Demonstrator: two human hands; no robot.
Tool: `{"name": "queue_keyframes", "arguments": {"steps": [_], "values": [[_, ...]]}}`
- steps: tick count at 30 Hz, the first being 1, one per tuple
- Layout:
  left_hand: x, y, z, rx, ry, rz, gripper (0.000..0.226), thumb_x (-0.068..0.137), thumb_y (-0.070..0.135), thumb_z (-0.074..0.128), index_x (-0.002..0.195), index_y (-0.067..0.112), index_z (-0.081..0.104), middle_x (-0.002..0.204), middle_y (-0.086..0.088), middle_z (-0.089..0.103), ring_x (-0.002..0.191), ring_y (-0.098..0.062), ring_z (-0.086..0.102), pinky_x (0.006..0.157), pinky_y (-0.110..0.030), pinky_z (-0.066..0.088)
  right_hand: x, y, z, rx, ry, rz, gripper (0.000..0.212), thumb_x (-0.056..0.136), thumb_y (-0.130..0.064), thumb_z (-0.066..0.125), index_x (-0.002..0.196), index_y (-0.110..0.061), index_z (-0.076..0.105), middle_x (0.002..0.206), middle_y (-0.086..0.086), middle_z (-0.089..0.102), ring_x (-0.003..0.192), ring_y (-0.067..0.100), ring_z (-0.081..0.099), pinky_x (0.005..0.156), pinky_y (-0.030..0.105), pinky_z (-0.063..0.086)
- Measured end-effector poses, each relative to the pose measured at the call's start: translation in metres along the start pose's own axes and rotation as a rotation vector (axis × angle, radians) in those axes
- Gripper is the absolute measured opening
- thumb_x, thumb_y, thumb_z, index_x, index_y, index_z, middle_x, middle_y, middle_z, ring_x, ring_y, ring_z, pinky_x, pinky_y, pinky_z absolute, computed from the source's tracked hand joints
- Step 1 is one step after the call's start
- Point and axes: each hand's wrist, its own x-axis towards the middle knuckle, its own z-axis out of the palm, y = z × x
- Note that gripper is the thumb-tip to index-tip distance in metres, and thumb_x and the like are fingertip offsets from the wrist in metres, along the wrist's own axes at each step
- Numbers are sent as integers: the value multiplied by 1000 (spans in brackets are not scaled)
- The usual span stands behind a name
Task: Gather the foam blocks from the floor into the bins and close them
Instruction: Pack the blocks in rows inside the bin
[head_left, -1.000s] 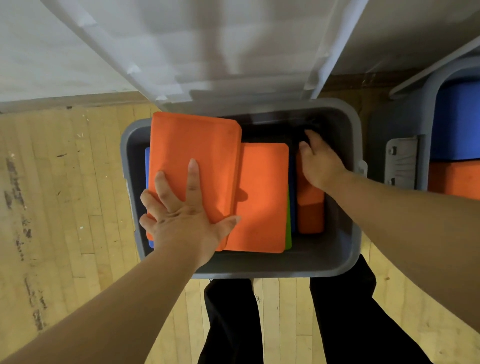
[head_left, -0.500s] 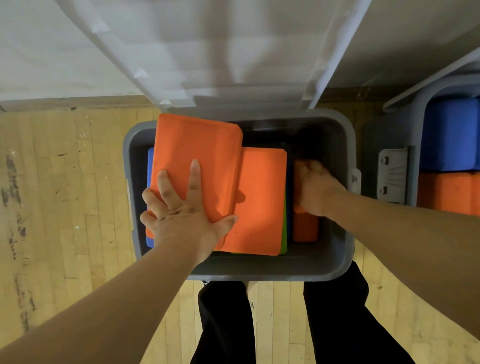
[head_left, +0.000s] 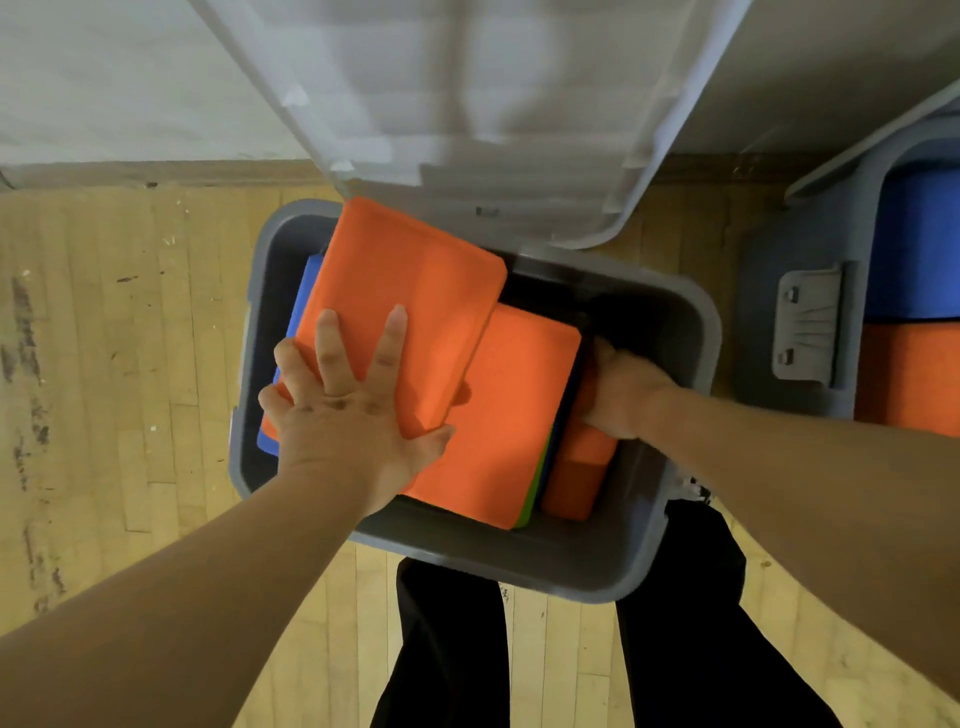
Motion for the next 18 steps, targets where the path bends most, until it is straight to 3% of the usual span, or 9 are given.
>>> {"name": "queue_keyframes", "arguments": {"steps": [4,8,12,18], "values": [[0,-6,6,34,50,34,125,67,97,43,135,49,-51,160,-15,-22,145,-53,5,111,-66,27,5,-4,21,-65,92,-15,77,86,-36,57,154,-15,29,137,16,52,114,35,58,97,41,50],[1,-7,13,25,81,42,123,66,97,40,135,49,-51,160,-14,-22,145,-53,7,110,-67,30,17,-7,33,-67,87,54,86,78,-58,51,153,-22,30,136,15,49,116,39,55,92,47,47],[2,-8,16,13,101,52,124,67,96,42,137,49,-48,160,-14,-21,144,-53,7,110,-68,29,-1,-13,32,-100,106,100,79,89,-51,62,153,-18,29,141,15,50,126,39,51,96,45,44],[1,-8,16,-26,117,73,122,69,96,41,144,49,-42,161,-13,-21,146,-54,5,111,-70,26,-3,-11,28,-139,104,51,63,93,-41,64,146,-14,42,132,15,60,116,38,62,92,42,55]]}}
